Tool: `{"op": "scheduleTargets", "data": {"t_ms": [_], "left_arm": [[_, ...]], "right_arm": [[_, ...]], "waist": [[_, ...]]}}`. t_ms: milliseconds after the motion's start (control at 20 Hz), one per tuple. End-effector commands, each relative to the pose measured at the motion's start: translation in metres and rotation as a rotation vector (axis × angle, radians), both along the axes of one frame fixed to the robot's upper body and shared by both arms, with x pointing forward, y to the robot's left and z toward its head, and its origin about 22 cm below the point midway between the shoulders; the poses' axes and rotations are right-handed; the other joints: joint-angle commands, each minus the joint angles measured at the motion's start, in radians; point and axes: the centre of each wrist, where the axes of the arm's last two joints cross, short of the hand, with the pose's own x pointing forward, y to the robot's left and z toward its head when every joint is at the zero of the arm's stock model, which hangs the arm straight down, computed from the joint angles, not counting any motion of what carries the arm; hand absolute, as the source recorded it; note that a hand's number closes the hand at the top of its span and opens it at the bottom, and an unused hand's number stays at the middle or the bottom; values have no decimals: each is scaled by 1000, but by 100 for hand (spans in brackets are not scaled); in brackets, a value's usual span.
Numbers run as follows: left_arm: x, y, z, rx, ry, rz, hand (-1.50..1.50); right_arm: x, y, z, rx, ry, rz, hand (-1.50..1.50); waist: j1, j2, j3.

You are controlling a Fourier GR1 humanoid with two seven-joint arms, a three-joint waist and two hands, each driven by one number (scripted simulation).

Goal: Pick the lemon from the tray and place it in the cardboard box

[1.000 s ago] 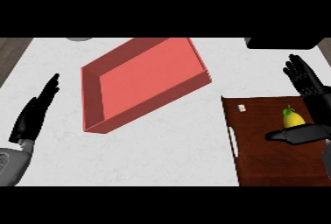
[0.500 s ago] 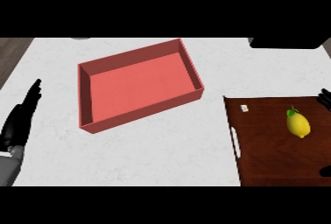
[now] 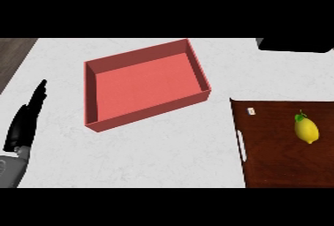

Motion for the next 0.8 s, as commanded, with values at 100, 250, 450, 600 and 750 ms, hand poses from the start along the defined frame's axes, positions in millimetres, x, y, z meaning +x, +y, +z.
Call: {"op": "scheduleTargets", "data": {"t_ms": [100, 250, 450, 600, 750], "left_arm": [[9, -23, 1, -1, -14, -11, 0], [2, -5, 5, 6, -7, 6, 0], [-8, -5, 0, -2, 8, 20, 0], [-12, 1, -2, 8, 7, 24, 0], [-15, 1, -2, -2, 7, 15, 0]], "right_arm": [[22, 0, 8, -215, 138, 171, -150], [37, 18, 0, -379, 202, 198, -150], [71, 46, 1, -410, 257, 221, -150], [71, 36, -7, -413, 299, 251, -150], [92, 55, -13, -482, 263, 225, -150]], "waist": [[-2, -1, -2], [-2, -5, -3], [-22, -11, -5], [-26, -11, -4], [-31, -12, -4]]}}
